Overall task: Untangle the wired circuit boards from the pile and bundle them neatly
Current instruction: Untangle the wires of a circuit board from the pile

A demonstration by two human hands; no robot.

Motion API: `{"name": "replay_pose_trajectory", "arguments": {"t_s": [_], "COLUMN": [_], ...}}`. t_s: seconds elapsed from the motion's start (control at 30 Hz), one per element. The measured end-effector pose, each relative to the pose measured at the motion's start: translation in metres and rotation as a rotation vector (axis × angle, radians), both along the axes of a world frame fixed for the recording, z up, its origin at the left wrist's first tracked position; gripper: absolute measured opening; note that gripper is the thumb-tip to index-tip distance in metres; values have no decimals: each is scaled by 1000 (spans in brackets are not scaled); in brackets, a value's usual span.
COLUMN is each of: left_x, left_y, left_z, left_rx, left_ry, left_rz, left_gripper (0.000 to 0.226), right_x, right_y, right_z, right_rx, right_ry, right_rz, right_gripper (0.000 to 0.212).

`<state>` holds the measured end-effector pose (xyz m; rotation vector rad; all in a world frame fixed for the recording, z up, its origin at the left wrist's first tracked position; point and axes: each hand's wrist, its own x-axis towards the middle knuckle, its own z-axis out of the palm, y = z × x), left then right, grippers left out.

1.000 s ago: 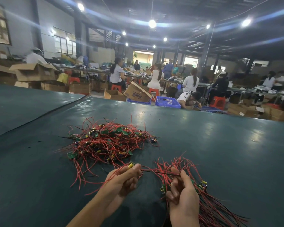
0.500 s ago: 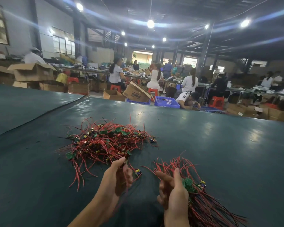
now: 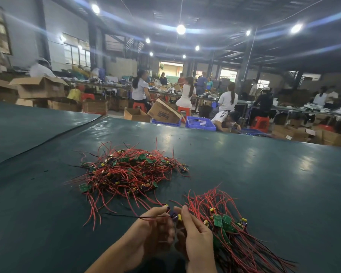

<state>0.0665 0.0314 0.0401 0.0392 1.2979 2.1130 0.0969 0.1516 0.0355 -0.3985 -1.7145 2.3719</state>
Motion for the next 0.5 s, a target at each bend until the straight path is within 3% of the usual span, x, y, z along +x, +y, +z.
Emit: {"name": "replay_pose_trajectory", "arguments": {"t_s": [0.17, 0.27, 0.5], "left_x": [4, 7, 8], "left_y": [12, 10, 9], "left_z": [-5, -3, 1], "left_rx": [-228, -214, -188], "left_ry": [210, 369, 365], "left_rz": [48, 12, 176], "left_gripper": [27, 18, 50], "right_x": [-1, 2, 5], "right_y": [-1, -2, -5], "right_z": [-2, -2, 0], "right_rx": [-37, -3, 127], "right_ry": [54, 127, 200], "right_rz": [-65, -39, -4], "right_gripper": [17, 17, 29]}}
